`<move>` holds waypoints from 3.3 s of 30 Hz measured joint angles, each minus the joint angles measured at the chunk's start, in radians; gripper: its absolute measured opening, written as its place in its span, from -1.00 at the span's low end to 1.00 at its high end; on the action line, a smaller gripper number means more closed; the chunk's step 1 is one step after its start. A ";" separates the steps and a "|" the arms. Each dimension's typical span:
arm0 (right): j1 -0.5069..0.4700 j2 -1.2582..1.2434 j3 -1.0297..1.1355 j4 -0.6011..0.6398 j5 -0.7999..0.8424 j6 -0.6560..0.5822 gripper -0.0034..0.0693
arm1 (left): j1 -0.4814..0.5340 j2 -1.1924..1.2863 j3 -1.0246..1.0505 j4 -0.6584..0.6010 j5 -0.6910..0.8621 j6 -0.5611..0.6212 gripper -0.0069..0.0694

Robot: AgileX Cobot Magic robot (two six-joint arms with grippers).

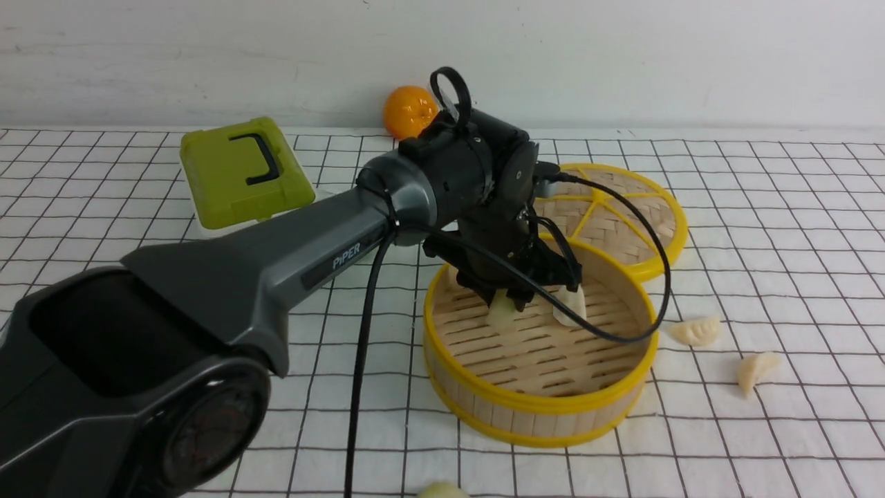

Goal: Put the dumplings into the steamer on the table with the white tablecloth.
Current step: 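Place the dumpling into the bamboo steamer basket with the left gripper, then reach for and grasp a dumpling on the table with the left gripper, then place the dumpling into the bamboo steamer basket with the left gripper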

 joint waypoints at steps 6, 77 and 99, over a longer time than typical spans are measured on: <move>0.000 0.000 0.000 0.000 0.006 0.000 -0.45 | 0.000 -0.028 -0.064 0.001 0.149 0.005 0.41; 0.000 0.019 0.000 0.038 -0.007 0.000 -0.35 | -0.153 -0.549 0.514 -0.019 0.011 0.136 -0.20; 0.000 0.019 0.000 -0.012 0.004 0.000 -0.33 | -0.153 -0.162 0.260 0.069 -0.014 0.086 -0.20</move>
